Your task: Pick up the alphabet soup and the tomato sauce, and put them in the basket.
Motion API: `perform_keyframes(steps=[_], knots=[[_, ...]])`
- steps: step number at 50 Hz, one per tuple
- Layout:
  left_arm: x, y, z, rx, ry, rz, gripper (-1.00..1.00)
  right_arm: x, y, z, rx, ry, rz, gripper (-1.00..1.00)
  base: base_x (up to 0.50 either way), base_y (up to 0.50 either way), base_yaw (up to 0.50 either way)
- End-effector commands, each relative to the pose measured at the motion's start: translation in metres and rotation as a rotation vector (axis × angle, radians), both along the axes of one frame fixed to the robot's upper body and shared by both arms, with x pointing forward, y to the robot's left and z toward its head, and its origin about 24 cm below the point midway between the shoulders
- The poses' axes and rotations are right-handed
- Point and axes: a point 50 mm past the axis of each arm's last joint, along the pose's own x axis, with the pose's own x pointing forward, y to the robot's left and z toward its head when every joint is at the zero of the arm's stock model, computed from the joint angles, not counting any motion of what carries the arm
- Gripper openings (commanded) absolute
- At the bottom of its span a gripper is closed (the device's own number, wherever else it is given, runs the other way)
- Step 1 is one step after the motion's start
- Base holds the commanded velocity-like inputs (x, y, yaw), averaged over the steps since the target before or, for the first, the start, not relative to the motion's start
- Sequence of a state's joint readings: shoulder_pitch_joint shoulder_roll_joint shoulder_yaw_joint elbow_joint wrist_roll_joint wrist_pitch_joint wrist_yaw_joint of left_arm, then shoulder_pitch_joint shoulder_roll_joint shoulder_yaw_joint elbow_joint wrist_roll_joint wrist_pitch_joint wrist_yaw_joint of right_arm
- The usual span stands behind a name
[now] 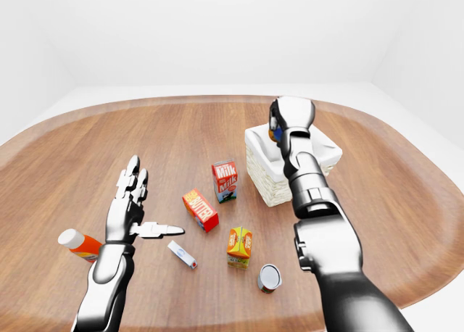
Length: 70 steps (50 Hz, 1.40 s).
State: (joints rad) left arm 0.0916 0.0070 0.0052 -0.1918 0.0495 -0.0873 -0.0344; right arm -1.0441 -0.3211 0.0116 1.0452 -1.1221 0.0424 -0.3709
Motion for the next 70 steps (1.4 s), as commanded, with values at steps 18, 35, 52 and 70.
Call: perform_keyframes(steps=[18, 35, 52, 70], knots=[[-0.001, 0.0, 0.001, 0.001, -0.004, -0.008, 1.0, 0.009, -0.004, 0.004, -0.027, 0.067, -0.087, -1.0, 0.0, 0.0, 0.0], [0.001, -0.001, -0.001, 0.003, 0.005, -0.012, 1.0, 0.007, -0.001, -0.01, -0.113, 0.116, -0.08, -1.0, 0.0, 0.0, 0.0], [0.001, -0.001, -0.004, 0.001, 0.019, -0.008, 1.0, 0.002, -0.001, -0.032, -0.107, 0.166, -0.079, -1.0, 0.0, 0.0, 0.0], [0.0, -0.001, -0.006, 0.005, 0.028, -0.015, 1.0, -0.002, -0.008, -0.044, -0.096, 0.197, -0.098, -1.0, 0.0, 0.0, 0.0]])
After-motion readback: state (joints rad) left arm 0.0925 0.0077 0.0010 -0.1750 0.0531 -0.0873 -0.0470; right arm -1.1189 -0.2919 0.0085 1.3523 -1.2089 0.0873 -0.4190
